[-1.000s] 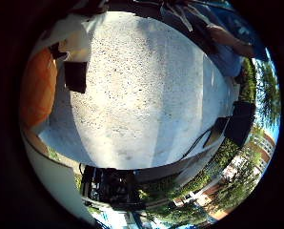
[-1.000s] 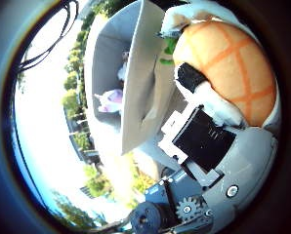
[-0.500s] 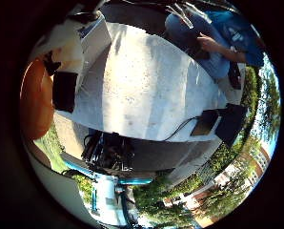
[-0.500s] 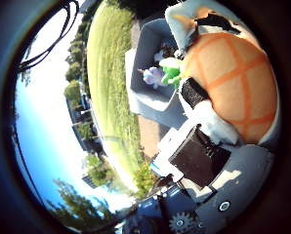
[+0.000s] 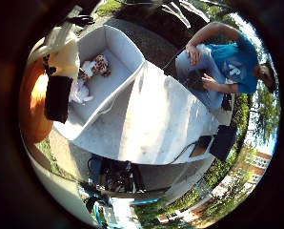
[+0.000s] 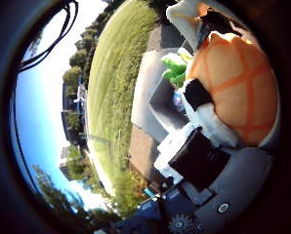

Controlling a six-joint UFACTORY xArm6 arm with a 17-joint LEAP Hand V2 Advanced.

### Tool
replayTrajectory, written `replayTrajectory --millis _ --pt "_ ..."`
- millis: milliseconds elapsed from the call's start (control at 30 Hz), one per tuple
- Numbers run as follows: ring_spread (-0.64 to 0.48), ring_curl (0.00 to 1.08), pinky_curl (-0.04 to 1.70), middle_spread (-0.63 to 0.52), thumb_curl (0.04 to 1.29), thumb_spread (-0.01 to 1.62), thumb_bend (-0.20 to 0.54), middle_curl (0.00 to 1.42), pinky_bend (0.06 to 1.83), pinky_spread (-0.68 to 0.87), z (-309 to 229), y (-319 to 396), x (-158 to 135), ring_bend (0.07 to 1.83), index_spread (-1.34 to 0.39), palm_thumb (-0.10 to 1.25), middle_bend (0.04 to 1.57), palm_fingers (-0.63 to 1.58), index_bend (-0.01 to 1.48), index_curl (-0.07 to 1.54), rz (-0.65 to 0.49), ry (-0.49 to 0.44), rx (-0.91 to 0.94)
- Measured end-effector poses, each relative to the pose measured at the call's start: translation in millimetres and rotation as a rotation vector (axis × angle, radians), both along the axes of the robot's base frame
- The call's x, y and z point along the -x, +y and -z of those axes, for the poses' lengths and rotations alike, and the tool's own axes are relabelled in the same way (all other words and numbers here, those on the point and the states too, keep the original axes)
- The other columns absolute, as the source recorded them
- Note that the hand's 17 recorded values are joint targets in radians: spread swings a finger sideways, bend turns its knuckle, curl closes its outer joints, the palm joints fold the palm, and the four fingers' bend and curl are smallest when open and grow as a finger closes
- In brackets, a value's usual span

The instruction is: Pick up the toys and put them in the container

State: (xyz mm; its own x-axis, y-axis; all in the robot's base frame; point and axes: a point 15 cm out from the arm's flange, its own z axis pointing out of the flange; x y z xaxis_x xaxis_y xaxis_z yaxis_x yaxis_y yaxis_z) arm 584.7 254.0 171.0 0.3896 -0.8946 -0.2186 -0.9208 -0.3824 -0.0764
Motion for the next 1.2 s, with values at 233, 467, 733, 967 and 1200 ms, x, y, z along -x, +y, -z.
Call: replayTrajectory --millis 233,467,733,967,1200 --pt "-0.06 0.77 0.97 -0.13 0.76 1.12 -0.035 0.94 1.45 0.17 31 26 -23 1.54 -0.93 0.84 1.37 0.75 0.65 1.38 0.033 -0.085 -0.011" --pt "0.15 0.61 0.87 -0.04 0.67 1.10 -0.047 0.66 1.29 0.33 48 23 -21 1.20 -0.75 0.75 0.72 -0.05 0.30 1.16 0.033 -0.068 0.001" --pt "0.29 0.36 0.66 0.07 0.58 1.10 -0.032 0.43 1.01 0.46 55 4 -8 0.73 -0.56 0.72 0.30 -0.16 0.10 0.76 0.030 0.011 0.023" --pt "0.31 0.31 0.55 0.09 0.54 1.09 -0.029 0.38 0.87 0.50 21 -13 -6 0.61 -0.48 0.72 0.19 -0.07 0.14 0.56 0.041 0.016 0.018" --pt "0.31 0.29 0.47 0.09 0.51 1.10 -0.026 0.35 0.74 0.50 -39 -31 -4 0.53 -0.44 0.73 0.17 -0.02 0.16 0.45 0.048 -0.017 0.000"
